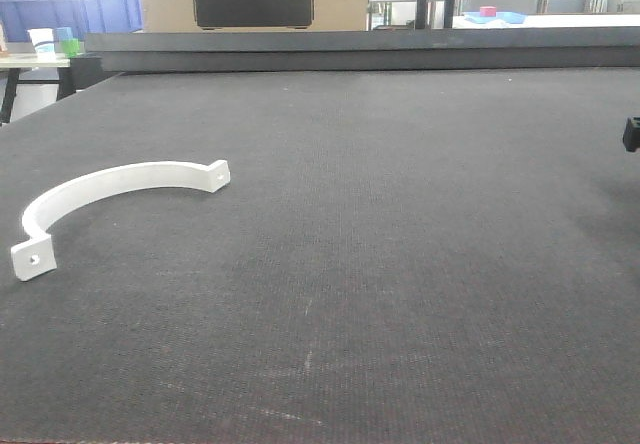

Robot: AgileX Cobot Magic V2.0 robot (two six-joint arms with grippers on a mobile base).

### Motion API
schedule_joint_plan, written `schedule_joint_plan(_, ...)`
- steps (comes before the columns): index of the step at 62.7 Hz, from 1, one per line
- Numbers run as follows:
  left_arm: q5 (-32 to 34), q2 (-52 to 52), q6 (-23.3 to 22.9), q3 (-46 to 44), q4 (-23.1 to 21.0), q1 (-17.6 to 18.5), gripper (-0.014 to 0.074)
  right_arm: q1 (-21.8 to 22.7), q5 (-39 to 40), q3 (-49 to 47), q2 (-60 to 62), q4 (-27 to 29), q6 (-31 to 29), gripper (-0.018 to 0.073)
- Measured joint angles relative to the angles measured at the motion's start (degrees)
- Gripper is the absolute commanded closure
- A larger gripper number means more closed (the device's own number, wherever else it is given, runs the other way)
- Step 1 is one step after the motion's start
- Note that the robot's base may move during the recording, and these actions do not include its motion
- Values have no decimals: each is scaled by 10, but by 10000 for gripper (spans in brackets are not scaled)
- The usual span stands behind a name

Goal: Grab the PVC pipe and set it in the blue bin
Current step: 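Close left gripper on one pipe end, right gripper on flanged end, then lift the held pipe off the table with both grippers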

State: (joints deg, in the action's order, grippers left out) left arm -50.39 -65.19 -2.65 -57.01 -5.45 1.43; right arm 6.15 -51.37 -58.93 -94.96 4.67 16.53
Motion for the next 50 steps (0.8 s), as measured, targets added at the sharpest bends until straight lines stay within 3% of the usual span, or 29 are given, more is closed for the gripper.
schedule_joint_plan(9,17,0,0,-2,-3,0,707,-1,-19,-6,44,6,-4,727)
schedule_joint_plan(19,-59,-15,0,-33,-34,1,707,-3,-51,-7,119,8,-13,727)
schedule_joint_plan(29,-81,-46,0,-73,-37,37,707,-6,-47,-7,179,8,-34,727)
schedule_joint_plan(38,-74,-89,-19,-101,-21,64,707,-6,-25,-7,198,8,-55,727)
schedule_joint_plan(50,-73,-166,-58,-125,21,70,707,-6,-27,-7,198,8,-64,727)
